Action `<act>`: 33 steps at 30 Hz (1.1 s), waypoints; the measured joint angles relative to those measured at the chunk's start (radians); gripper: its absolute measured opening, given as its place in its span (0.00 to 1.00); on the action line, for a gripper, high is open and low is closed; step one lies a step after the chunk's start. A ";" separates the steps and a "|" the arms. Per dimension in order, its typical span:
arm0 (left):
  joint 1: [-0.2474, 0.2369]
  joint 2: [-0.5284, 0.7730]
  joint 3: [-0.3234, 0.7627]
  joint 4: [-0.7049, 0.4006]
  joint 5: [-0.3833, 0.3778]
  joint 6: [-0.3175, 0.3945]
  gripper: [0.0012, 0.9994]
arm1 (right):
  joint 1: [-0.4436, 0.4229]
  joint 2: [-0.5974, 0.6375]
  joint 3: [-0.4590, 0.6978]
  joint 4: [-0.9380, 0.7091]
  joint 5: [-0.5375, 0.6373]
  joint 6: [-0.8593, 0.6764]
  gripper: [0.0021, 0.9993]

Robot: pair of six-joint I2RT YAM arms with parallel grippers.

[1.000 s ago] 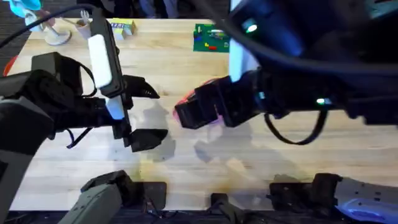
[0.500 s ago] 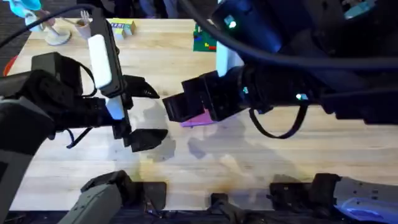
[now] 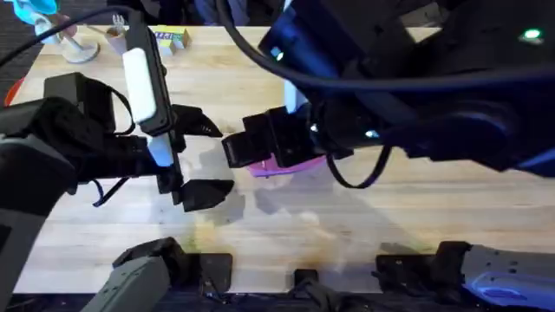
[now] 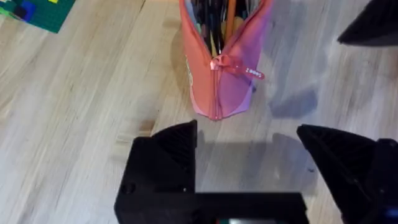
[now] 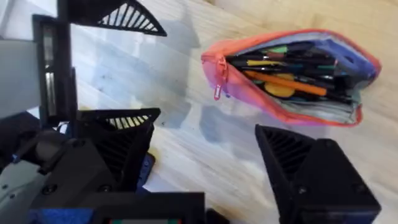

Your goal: Unzip the bag, pick up the pens from the table one at a time and place them inside, then zip the bag closed.

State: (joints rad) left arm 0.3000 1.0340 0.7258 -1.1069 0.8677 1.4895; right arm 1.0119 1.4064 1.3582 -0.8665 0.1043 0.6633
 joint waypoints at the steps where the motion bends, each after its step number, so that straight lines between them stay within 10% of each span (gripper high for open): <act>1: 0.000 0.000 0.000 0.000 0.000 0.000 0.99 | 0.000 0.007 0.000 0.000 0.000 0.017 1.00; 33: 0.000 0.000 0.000 -0.005 0.000 0.000 0.99 | 0.000 0.239 0.000 0.086 0.000 0.150 1.00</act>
State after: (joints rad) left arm 0.3000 1.0340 0.7258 -1.1118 0.8680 1.4895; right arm 1.0119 1.6451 1.3582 -0.7802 0.1047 0.8128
